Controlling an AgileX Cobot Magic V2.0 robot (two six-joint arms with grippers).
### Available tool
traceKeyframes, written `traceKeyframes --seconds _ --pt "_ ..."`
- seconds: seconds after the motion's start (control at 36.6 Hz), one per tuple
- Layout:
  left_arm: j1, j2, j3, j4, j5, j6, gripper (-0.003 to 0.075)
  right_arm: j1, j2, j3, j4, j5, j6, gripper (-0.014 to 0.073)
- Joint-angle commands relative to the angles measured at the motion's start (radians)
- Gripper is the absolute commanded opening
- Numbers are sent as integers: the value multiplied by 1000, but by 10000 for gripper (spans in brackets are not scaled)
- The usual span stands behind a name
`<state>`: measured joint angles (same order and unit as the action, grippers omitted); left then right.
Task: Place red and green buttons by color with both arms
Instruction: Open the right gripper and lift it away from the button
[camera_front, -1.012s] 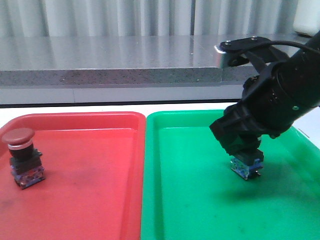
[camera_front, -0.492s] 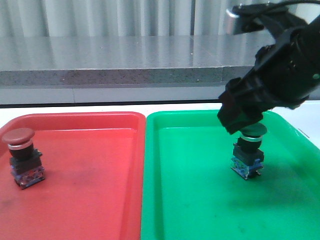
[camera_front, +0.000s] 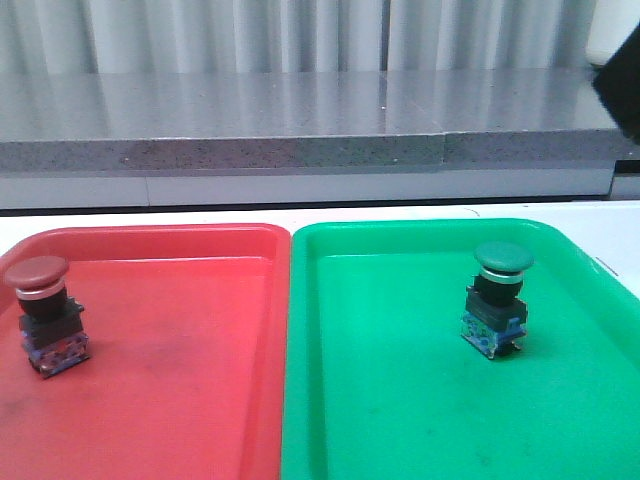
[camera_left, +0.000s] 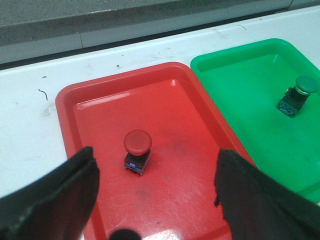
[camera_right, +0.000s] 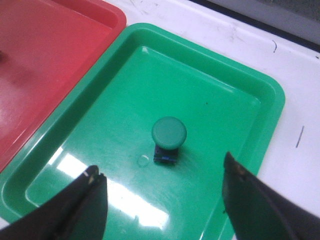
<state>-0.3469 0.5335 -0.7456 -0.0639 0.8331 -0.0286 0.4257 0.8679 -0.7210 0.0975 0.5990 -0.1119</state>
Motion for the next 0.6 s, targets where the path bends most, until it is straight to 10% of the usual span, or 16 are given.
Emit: traceKeyframes --seconds 0.0,0.57 --pt "-8 3 -24 -10 -71 -9 481 -1 -73 -26 -9 32 15 511" --pt "-8 3 -24 -10 -99 -9 481 -1 -212 -25 -14 116 66 503"
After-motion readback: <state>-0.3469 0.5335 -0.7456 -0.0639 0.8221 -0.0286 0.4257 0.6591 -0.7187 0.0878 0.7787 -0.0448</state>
